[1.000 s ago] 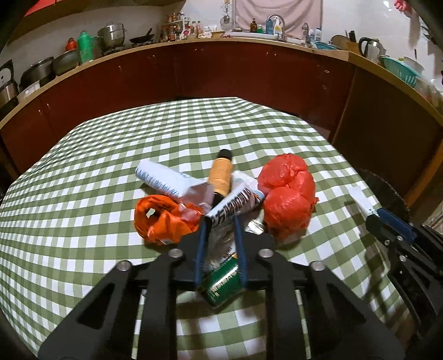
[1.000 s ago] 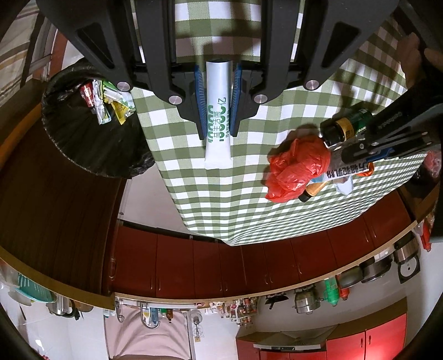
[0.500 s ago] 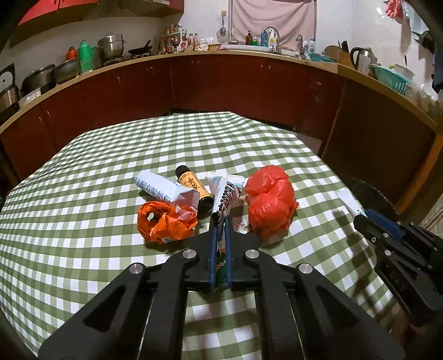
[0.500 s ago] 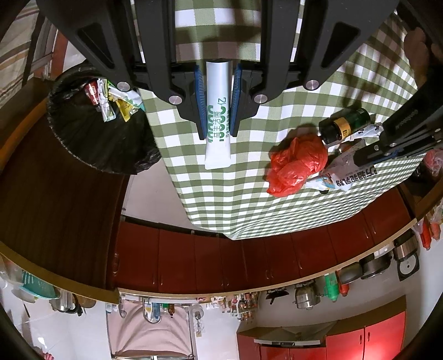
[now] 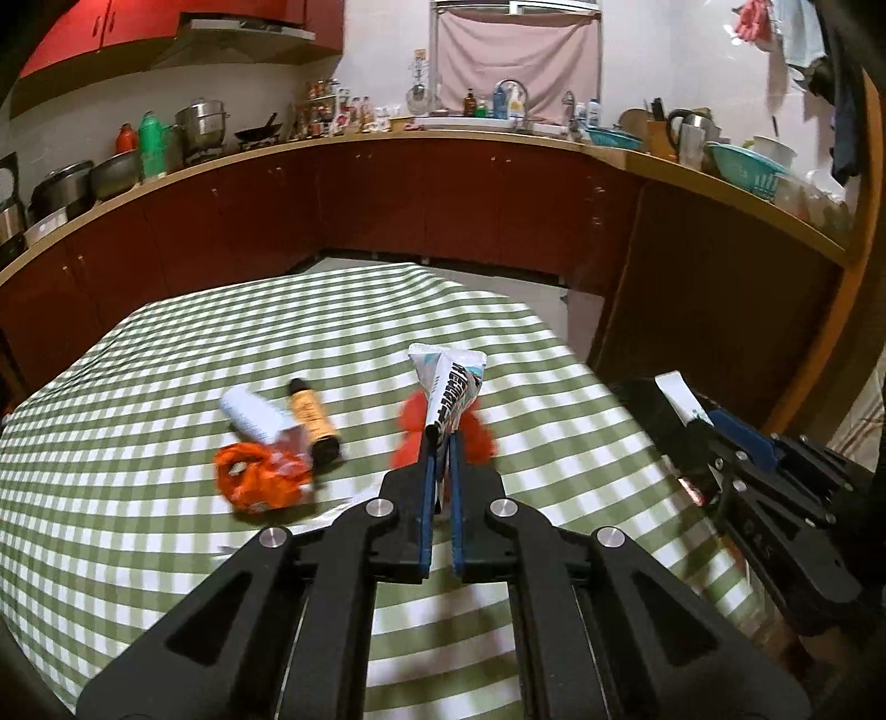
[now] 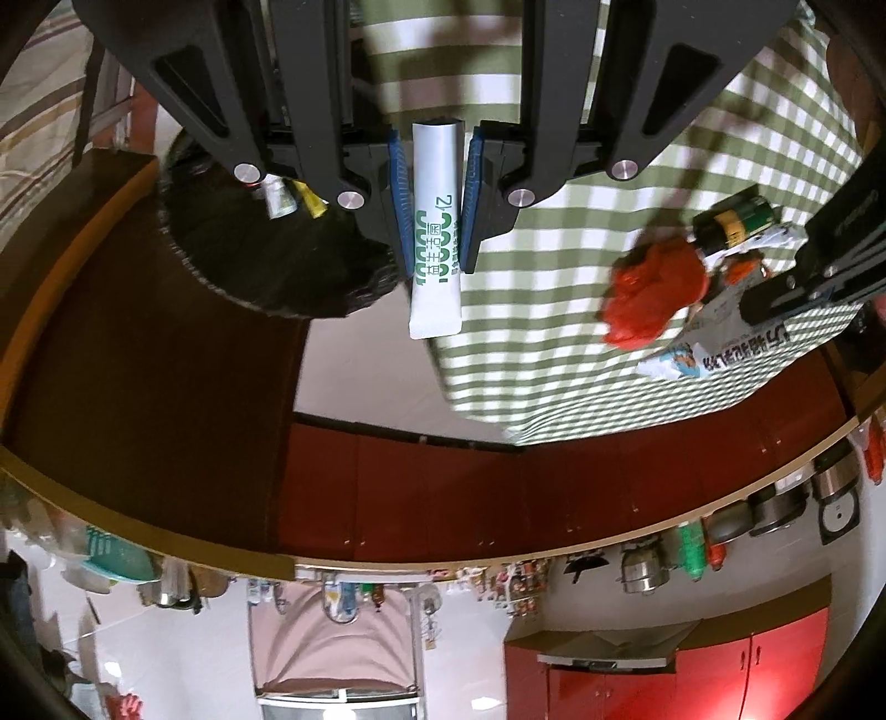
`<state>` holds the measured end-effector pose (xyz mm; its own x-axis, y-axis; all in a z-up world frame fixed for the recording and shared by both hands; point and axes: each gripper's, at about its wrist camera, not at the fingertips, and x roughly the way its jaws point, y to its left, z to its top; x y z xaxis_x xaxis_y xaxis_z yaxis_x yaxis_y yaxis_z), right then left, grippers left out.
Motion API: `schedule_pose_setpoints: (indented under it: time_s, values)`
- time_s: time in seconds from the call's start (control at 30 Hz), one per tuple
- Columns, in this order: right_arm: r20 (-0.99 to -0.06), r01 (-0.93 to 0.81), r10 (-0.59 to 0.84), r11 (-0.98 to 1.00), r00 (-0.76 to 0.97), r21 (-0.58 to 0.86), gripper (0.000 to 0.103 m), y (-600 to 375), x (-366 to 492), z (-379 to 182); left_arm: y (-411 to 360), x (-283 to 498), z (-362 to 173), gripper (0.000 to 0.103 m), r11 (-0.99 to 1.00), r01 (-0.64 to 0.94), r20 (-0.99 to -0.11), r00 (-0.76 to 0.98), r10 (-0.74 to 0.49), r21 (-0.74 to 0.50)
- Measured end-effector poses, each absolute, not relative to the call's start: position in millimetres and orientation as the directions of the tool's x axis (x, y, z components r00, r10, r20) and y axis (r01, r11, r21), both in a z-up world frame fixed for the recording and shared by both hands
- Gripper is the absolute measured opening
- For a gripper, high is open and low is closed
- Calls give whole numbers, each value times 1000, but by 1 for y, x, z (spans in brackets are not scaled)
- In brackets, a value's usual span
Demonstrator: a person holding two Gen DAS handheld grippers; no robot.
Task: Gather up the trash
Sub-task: 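Grasp the white printed packet with the left tool while the right holds the toothpaste, then carry the toothpaste tube and packet over the black bin with both tools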
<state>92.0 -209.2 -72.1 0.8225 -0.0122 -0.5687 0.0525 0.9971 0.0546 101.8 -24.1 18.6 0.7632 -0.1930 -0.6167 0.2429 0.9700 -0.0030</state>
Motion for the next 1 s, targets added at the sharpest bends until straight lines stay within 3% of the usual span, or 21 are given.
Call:
schedule_pose_setpoints:
  time_s: [0.53, 1.0]
  values:
    - [-554, 184, -147, 983, 819, 11, 17, -282, 103, -79, -124, 122, 0, 5, 936, 351, -630, 730, -264, 14]
    - [-579, 220, -161, 975, 800, 32, 17, -319, 115, -99, -181, 141, -22, 5, 913, 404, -670, 693, -266, 56]
